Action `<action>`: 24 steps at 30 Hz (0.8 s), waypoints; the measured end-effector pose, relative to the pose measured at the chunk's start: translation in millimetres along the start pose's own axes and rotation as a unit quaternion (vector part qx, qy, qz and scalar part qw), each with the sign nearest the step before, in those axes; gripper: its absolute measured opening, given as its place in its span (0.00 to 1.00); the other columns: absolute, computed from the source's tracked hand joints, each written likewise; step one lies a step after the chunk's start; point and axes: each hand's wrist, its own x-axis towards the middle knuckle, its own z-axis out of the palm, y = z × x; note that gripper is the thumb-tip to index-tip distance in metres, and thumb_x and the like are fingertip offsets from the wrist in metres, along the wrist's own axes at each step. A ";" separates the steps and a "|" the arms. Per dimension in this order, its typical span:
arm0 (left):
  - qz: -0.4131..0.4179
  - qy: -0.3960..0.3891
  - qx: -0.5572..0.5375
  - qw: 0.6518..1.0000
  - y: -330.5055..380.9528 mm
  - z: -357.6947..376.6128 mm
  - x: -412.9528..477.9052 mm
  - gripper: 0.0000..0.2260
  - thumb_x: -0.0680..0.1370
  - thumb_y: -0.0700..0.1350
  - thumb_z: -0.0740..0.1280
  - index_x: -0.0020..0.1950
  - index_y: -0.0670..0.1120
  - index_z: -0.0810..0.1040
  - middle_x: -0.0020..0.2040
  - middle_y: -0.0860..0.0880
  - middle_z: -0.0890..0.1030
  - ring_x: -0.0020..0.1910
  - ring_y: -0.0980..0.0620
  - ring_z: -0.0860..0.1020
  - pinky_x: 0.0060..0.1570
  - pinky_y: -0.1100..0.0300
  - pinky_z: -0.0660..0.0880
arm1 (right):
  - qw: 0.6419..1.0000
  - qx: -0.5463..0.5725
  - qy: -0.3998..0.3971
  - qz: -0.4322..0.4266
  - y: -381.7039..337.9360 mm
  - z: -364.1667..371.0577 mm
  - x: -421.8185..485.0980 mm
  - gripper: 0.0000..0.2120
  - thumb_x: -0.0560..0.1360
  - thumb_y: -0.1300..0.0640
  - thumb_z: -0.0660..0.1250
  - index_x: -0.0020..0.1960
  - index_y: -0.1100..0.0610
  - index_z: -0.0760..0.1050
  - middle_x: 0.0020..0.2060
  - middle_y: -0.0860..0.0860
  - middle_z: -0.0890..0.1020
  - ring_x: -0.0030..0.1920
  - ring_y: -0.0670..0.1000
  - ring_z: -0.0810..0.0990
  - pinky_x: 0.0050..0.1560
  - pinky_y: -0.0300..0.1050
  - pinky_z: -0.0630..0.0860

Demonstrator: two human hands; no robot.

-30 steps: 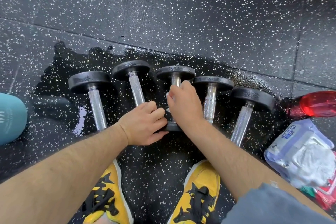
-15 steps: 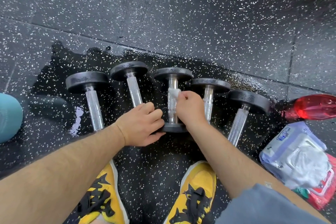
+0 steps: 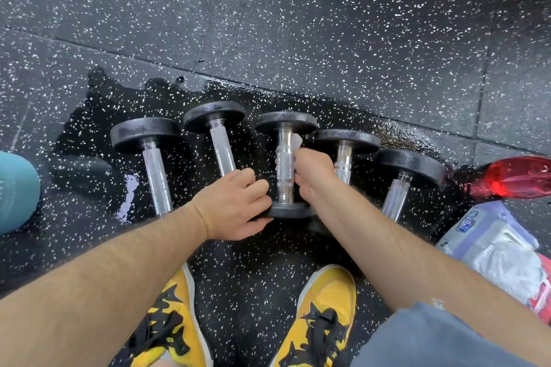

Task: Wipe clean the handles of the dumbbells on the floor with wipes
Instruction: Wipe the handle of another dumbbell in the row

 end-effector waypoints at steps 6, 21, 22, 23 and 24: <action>0.003 0.000 0.003 1.000 -0.2 -0.1 -0.4 0.16 0.79 0.58 0.66 0.43 0.45 0.78 0.41 0.49 0.72 0.40 0.47 0.66 0.37 0.53 0.72 | 0.997 0.072 -0.010 -0.012 0.2 -2.5 2.5 0.07 0.76 0.63 0.66 0.51 0.62 0.81 0.43 0.56 0.80 0.43 0.54 0.78 0.49 0.48 0.77; 0.002 -0.005 -0.003 1.000 -1.2 2.3 -0.2 0.17 0.79 0.57 0.65 0.43 0.44 0.80 0.41 0.48 0.72 0.39 0.47 0.64 0.37 0.52 0.71 | 0.854 -0.298 0.087 -0.417 11.4 2.1 -6.4 0.07 0.79 0.54 0.68 0.44 0.52 0.84 0.42 0.46 0.71 0.41 0.48 0.74 0.40 0.41 0.69; 0.001 -0.005 -0.002 1.000 -1.6 2.2 0.0 0.17 0.79 0.57 0.64 0.43 0.44 0.80 0.41 0.48 0.72 0.39 0.47 0.64 0.37 0.52 0.71 | 0.821 -0.341 0.105 -0.445 12.3 3.3 -5.9 0.09 0.79 0.54 0.67 0.44 0.52 0.84 0.41 0.47 0.70 0.39 0.49 0.73 0.35 0.43 0.67; 0.001 -0.005 0.000 1.000 -1.6 2.0 -0.1 0.17 0.79 0.57 0.64 0.43 0.44 0.80 0.41 0.48 0.72 0.39 0.47 0.64 0.37 0.52 0.70 | 0.777 -0.385 0.126 -0.482 13.6 4.4 -5.4 0.10 0.79 0.55 0.66 0.42 0.53 0.83 0.40 0.47 0.69 0.37 0.51 0.72 0.31 0.43 0.63; 0.001 -0.005 0.002 1.000 -1.6 1.8 -0.1 0.17 0.79 0.57 0.65 0.43 0.44 0.80 0.41 0.48 0.72 0.39 0.47 0.65 0.37 0.52 0.70 | 0.737 -0.420 0.142 -0.511 14.0 5.4 -5.3 0.10 0.79 0.57 0.67 0.39 0.55 0.81 0.38 0.48 0.68 0.34 0.52 0.71 0.28 0.42 0.60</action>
